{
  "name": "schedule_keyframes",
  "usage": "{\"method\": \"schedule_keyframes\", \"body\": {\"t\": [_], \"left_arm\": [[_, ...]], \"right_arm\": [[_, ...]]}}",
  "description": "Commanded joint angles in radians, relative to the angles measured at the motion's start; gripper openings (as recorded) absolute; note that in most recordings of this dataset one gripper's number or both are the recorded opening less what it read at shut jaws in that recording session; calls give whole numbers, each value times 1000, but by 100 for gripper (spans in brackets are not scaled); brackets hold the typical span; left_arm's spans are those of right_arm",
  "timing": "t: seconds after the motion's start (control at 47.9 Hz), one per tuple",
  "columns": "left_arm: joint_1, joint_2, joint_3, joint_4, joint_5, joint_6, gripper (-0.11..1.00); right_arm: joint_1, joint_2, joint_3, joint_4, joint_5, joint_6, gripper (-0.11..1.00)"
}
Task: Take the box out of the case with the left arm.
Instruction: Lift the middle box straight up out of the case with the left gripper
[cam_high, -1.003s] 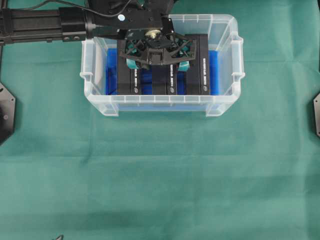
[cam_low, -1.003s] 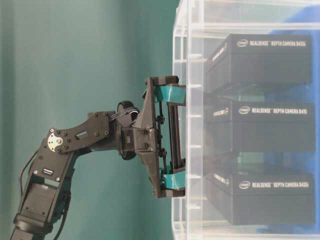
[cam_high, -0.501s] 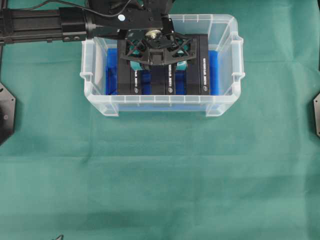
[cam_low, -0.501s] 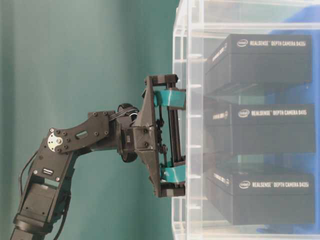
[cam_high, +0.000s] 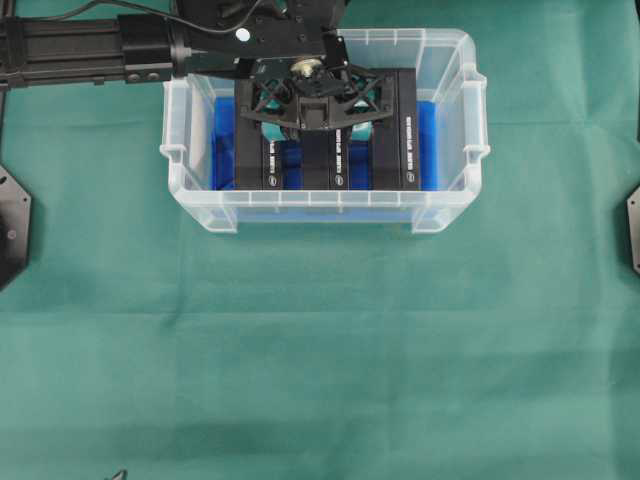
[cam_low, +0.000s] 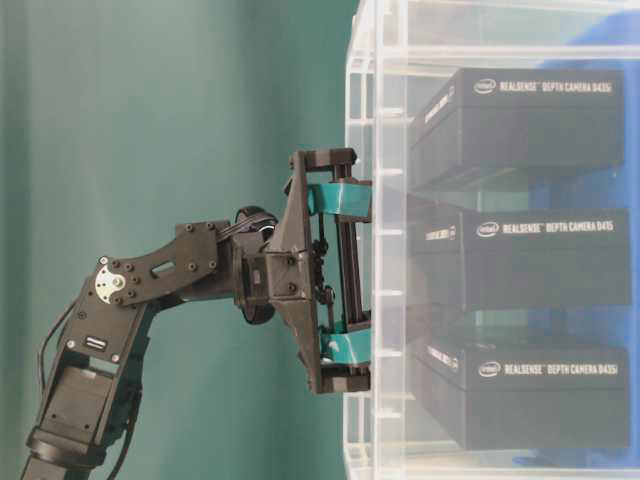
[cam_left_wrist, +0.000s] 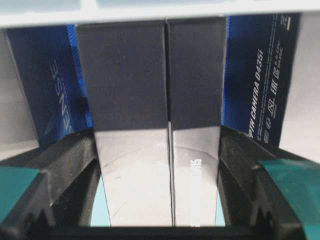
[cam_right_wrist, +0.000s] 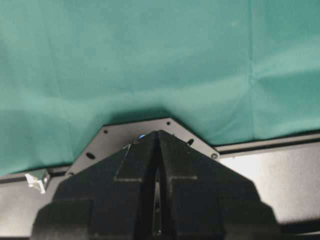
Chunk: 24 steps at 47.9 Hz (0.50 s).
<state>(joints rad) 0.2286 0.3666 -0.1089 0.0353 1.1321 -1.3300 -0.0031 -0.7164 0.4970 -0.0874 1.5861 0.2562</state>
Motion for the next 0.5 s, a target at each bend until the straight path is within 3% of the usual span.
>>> {"method": "schedule_keyframes", "body": {"t": [0.0, 0.251, 0.481], "left_arm": [[0, -21, -21, -2, -3, 2, 59], [0, -40, -46, -6, 38, 2, 59], [0, -66, -140, -6, 178, 2, 59]], "right_arm": [[-2, -2, -18, -2, 0, -2, 0], [-2, -2, -20, -2, 0, -2, 0], [-2, -2, -21, -3, 0, -2, 0]]}}
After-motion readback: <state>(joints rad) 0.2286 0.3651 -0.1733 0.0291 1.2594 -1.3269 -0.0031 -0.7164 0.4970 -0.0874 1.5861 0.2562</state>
